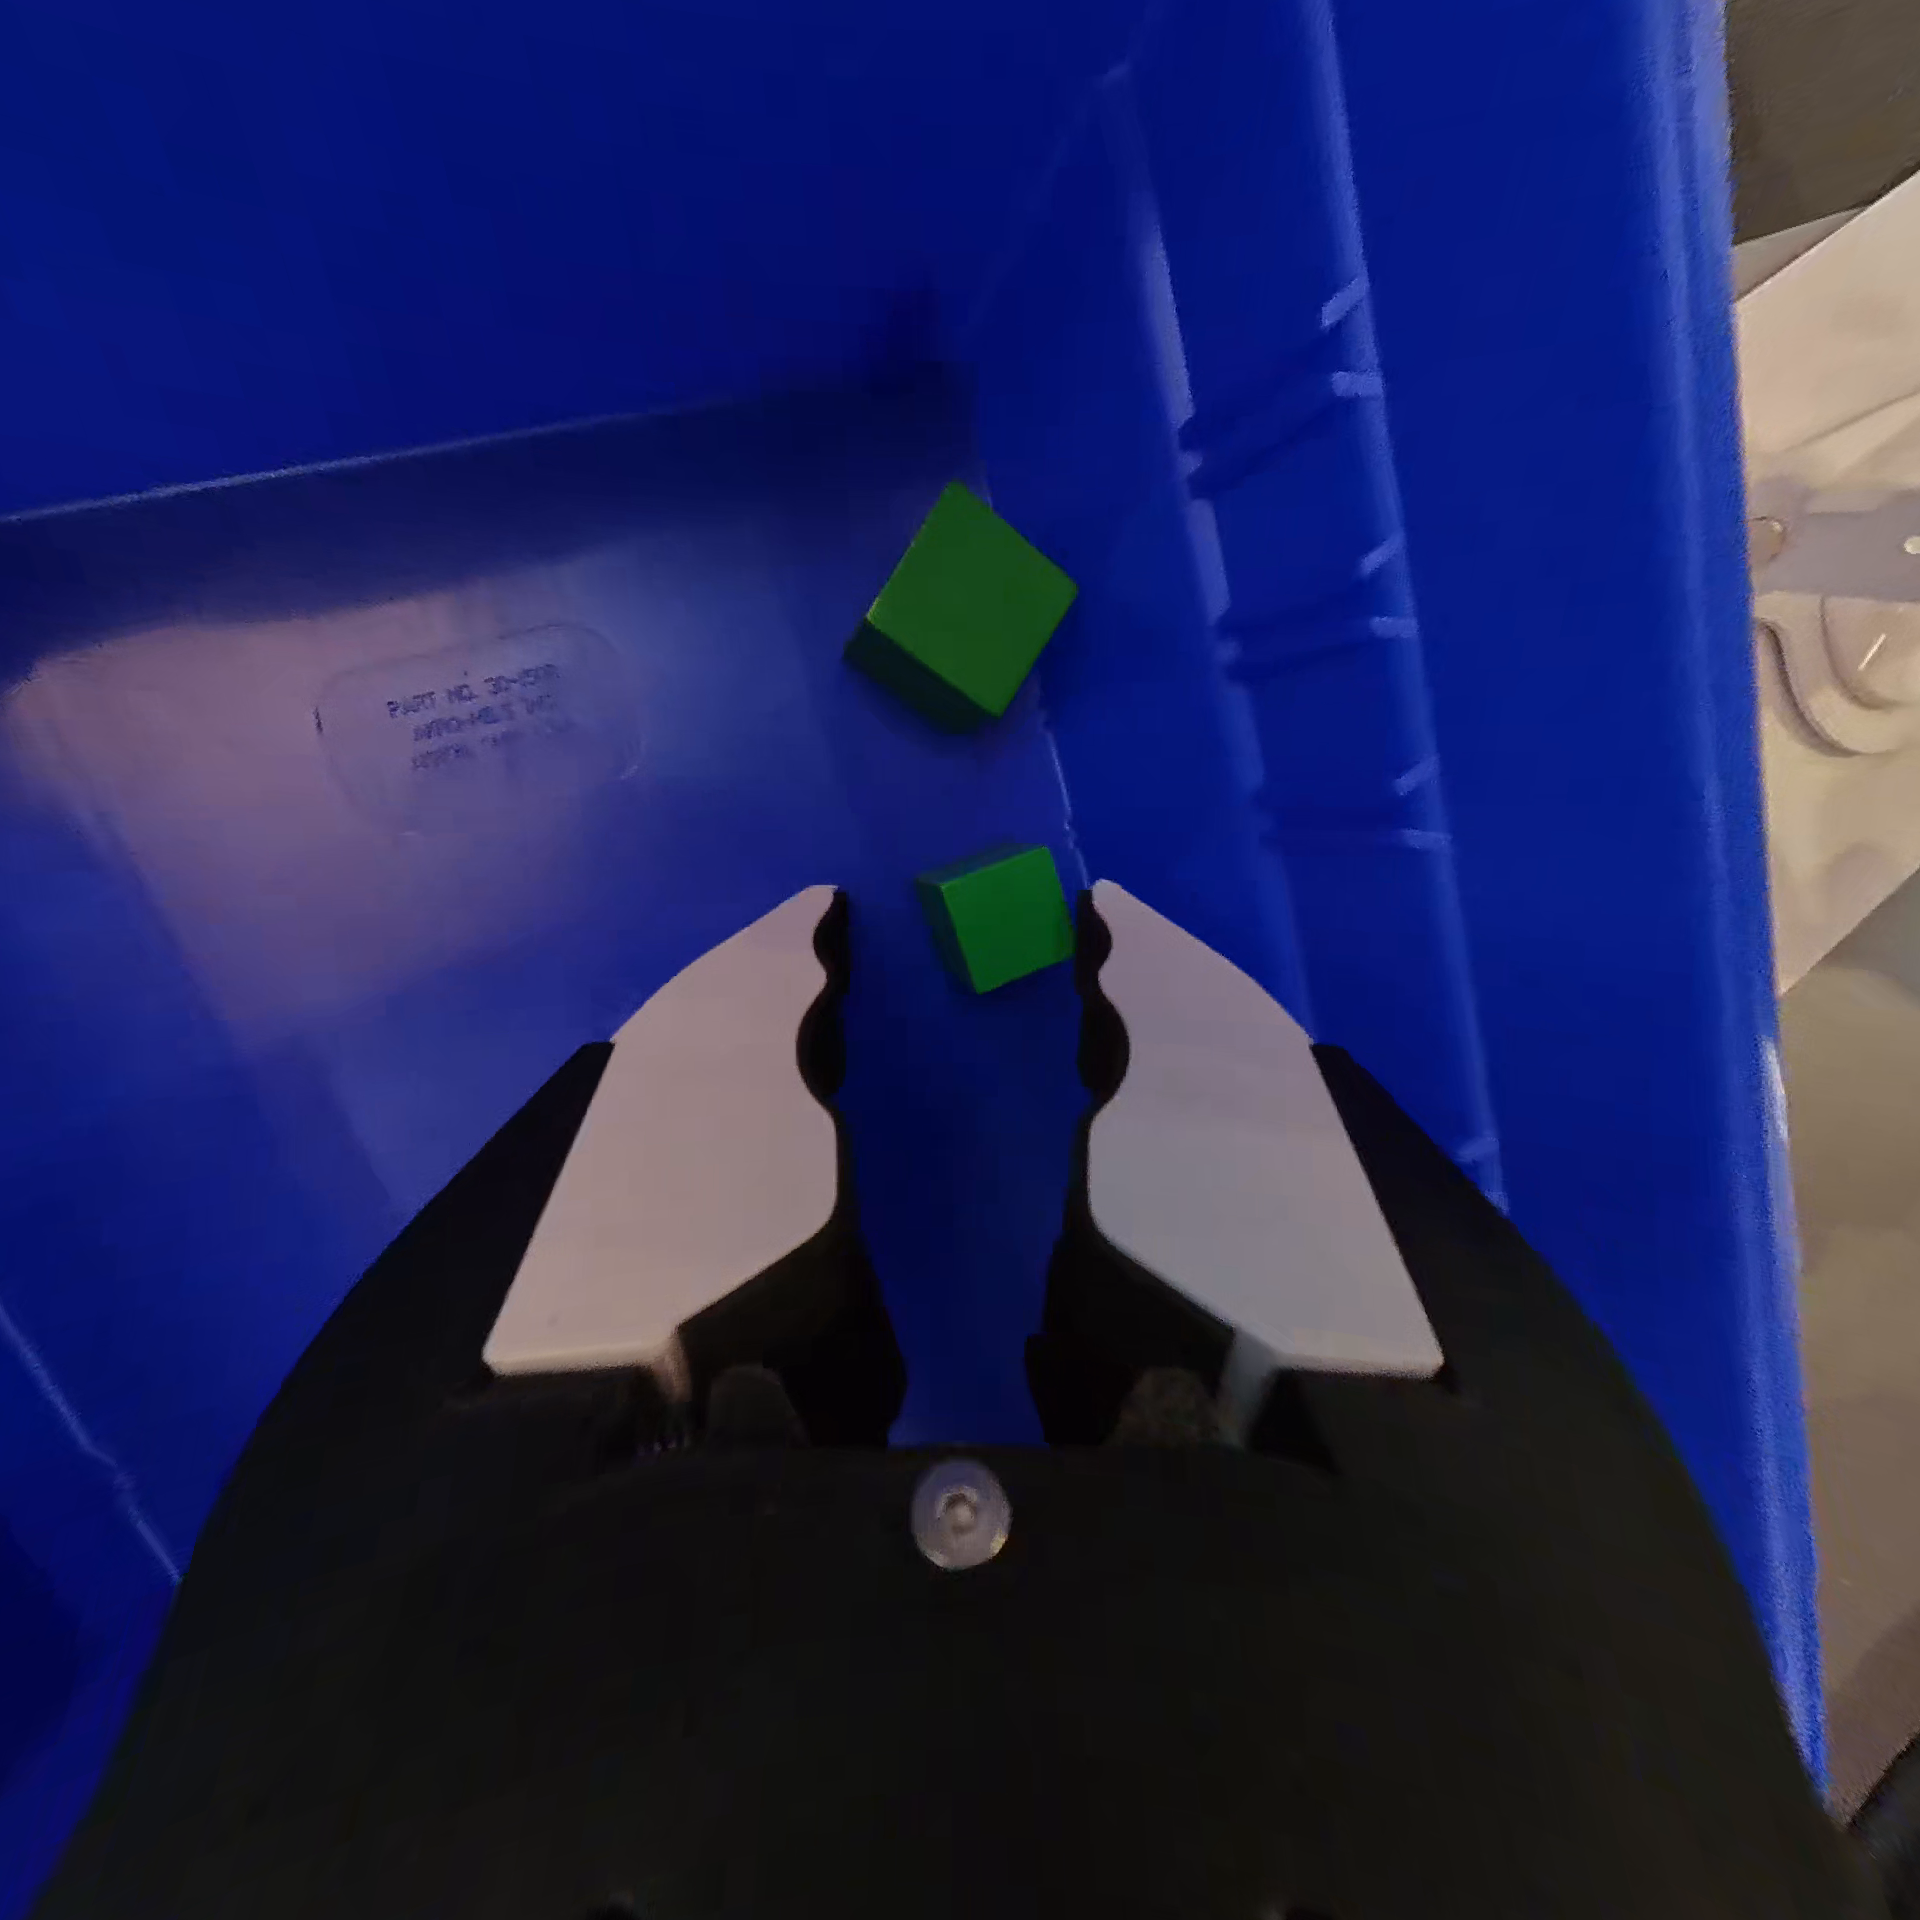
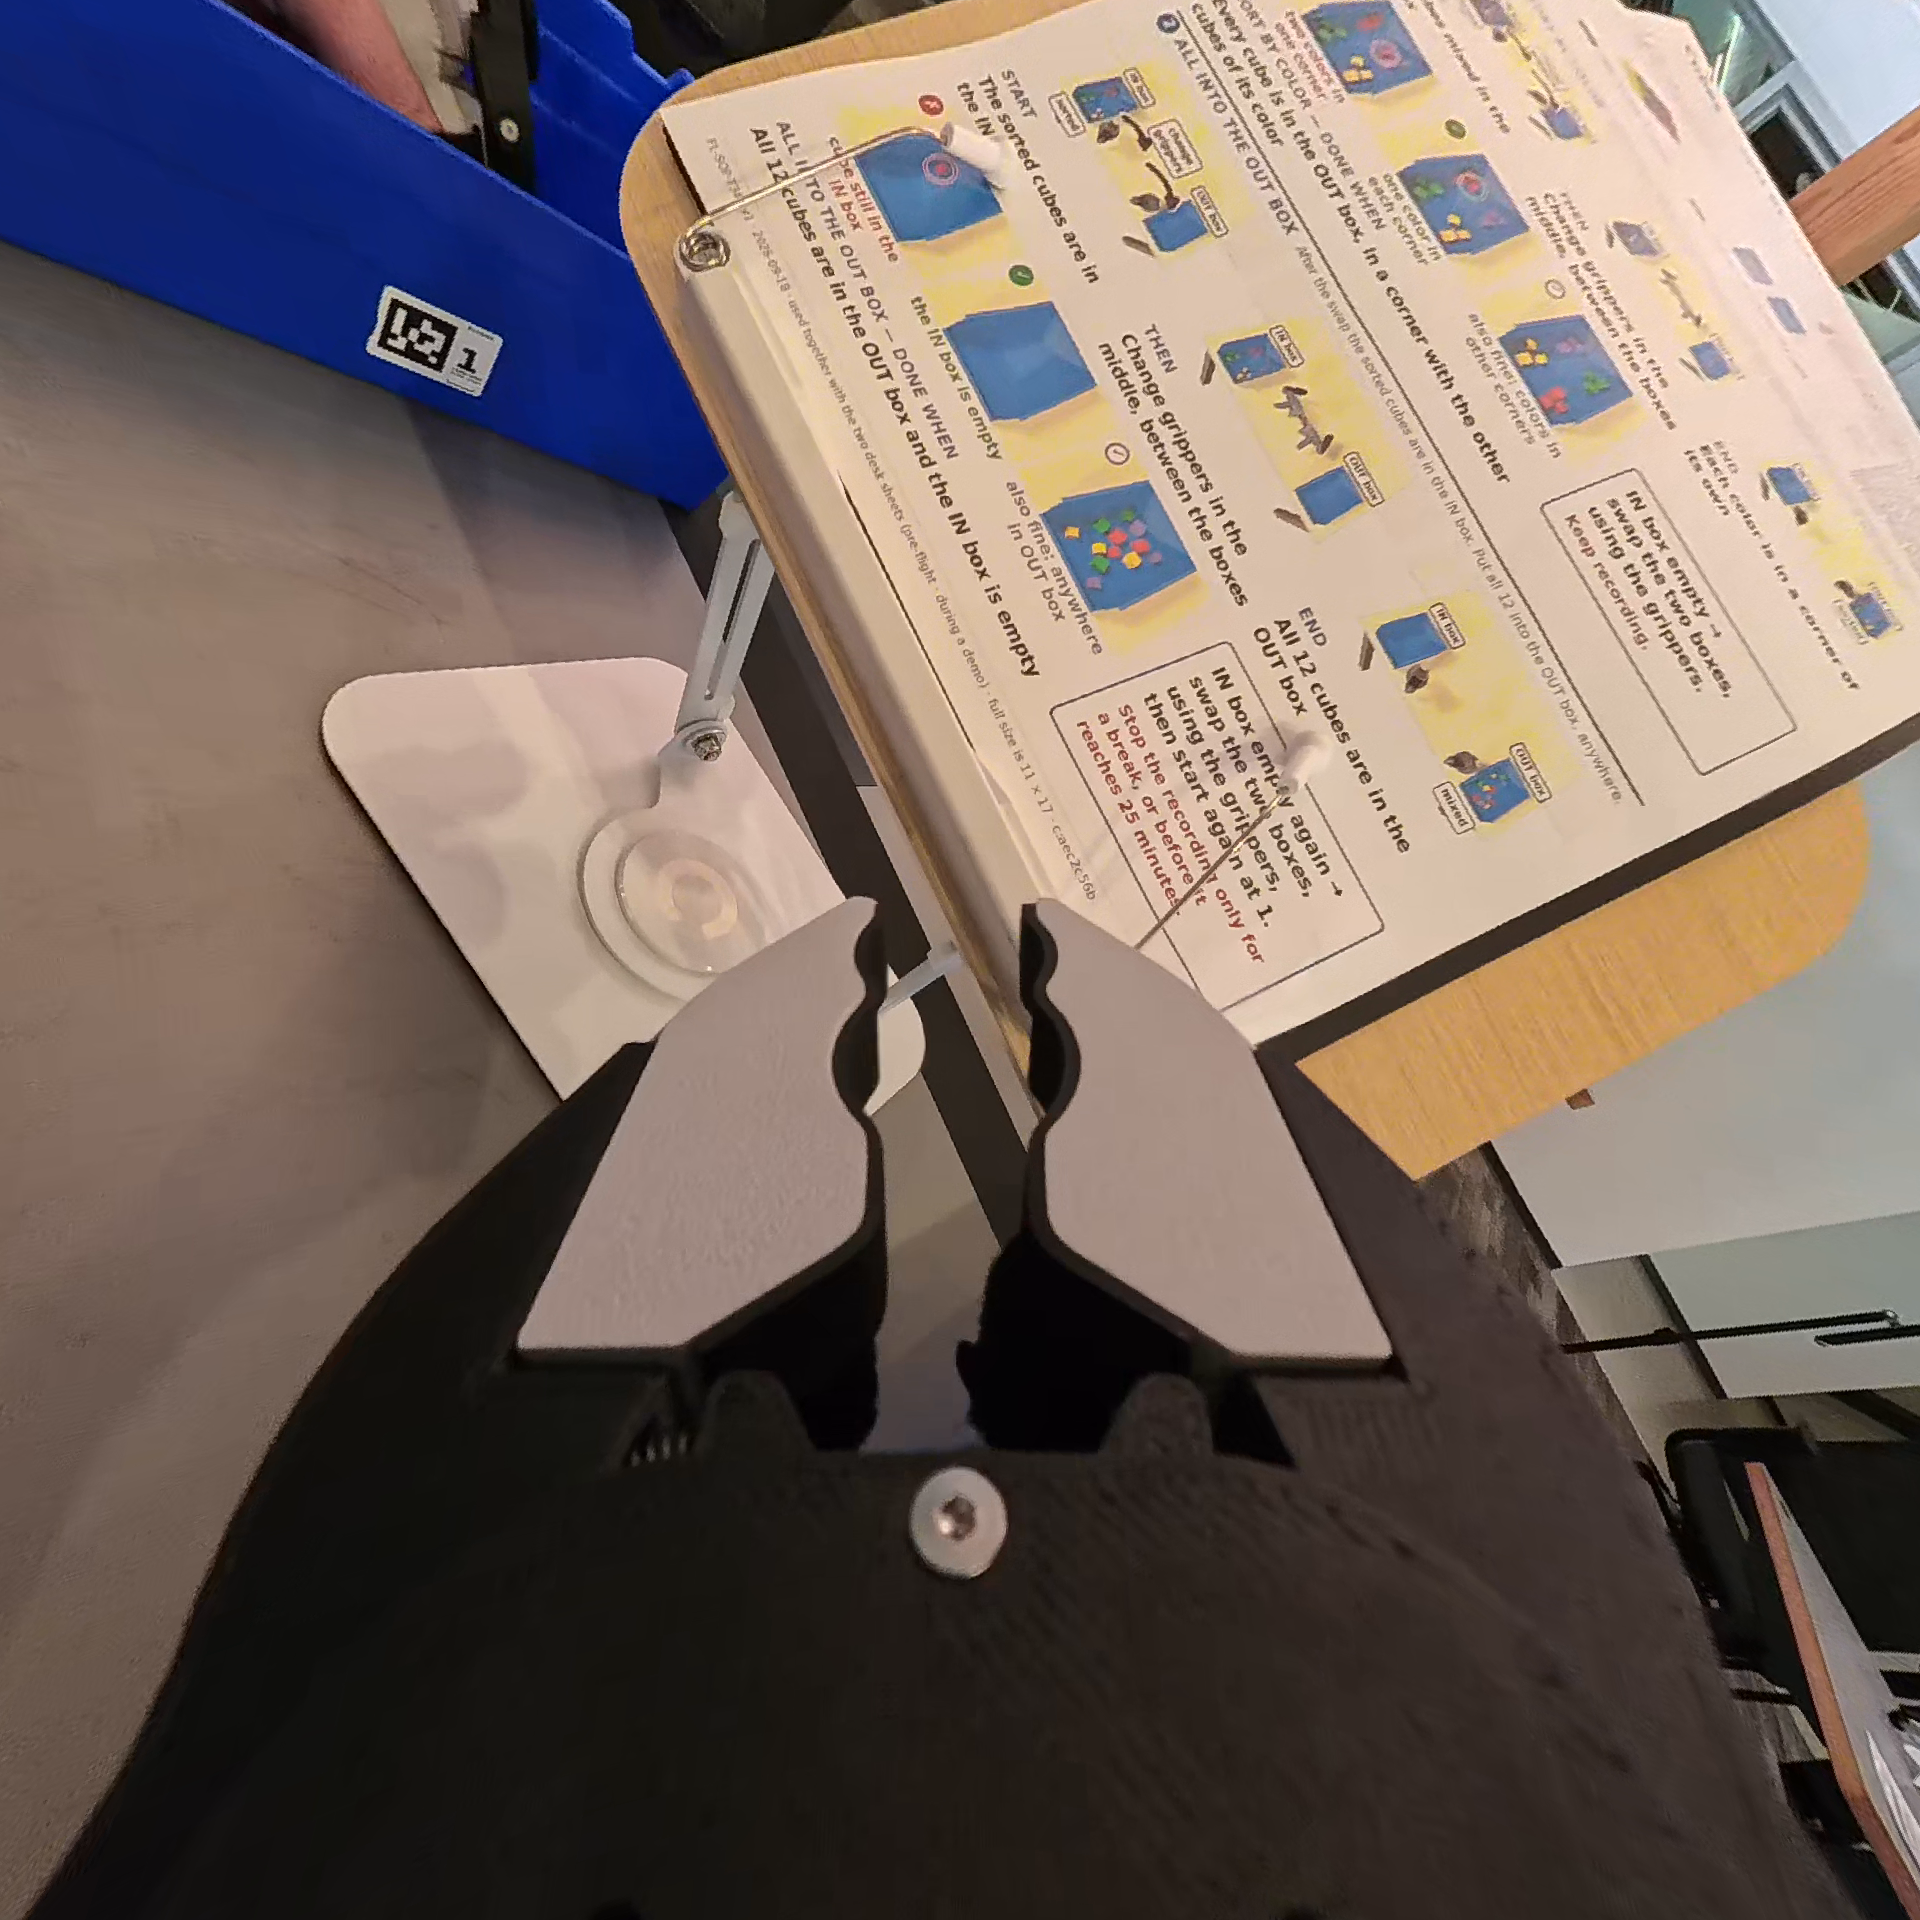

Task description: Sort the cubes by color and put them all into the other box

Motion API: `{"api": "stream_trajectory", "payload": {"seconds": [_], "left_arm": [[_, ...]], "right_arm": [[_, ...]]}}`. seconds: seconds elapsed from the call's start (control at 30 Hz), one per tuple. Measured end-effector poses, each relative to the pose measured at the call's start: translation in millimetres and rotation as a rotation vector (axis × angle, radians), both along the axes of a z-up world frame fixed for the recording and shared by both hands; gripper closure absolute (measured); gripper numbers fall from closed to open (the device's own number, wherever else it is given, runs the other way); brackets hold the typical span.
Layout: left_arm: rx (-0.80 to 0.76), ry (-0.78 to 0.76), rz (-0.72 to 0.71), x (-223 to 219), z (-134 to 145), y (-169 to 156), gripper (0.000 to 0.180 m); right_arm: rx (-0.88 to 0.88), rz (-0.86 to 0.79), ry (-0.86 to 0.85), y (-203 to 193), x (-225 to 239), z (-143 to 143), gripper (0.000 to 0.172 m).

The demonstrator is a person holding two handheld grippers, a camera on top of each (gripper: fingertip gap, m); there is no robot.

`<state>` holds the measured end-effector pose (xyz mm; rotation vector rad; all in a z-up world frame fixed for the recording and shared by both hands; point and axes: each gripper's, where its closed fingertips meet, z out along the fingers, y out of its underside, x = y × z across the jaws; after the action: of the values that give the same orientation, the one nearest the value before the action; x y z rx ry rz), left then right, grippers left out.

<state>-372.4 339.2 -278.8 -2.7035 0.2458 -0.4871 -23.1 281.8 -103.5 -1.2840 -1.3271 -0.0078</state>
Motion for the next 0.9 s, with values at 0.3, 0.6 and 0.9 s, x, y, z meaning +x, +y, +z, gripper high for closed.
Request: {"api": "stream_trajectory", "payload": {"seconds": [0.3,0.6,0.9], "left_arm": [[0.026,0.135,0.014,-18,1,0,0.158],[0.012,0.109,0.017,-15,-4,0,0.151],[0.174,0.017,0.023,-17,49,0,0.158]], "right_arm": [[0.011,-0.011,-0.003,2,4,2,0.148],[0.004,-0.005,-0.019,1,2,-3,0.148],[0.028,0.037,0.012,-9,-3,7,0.146]]}}
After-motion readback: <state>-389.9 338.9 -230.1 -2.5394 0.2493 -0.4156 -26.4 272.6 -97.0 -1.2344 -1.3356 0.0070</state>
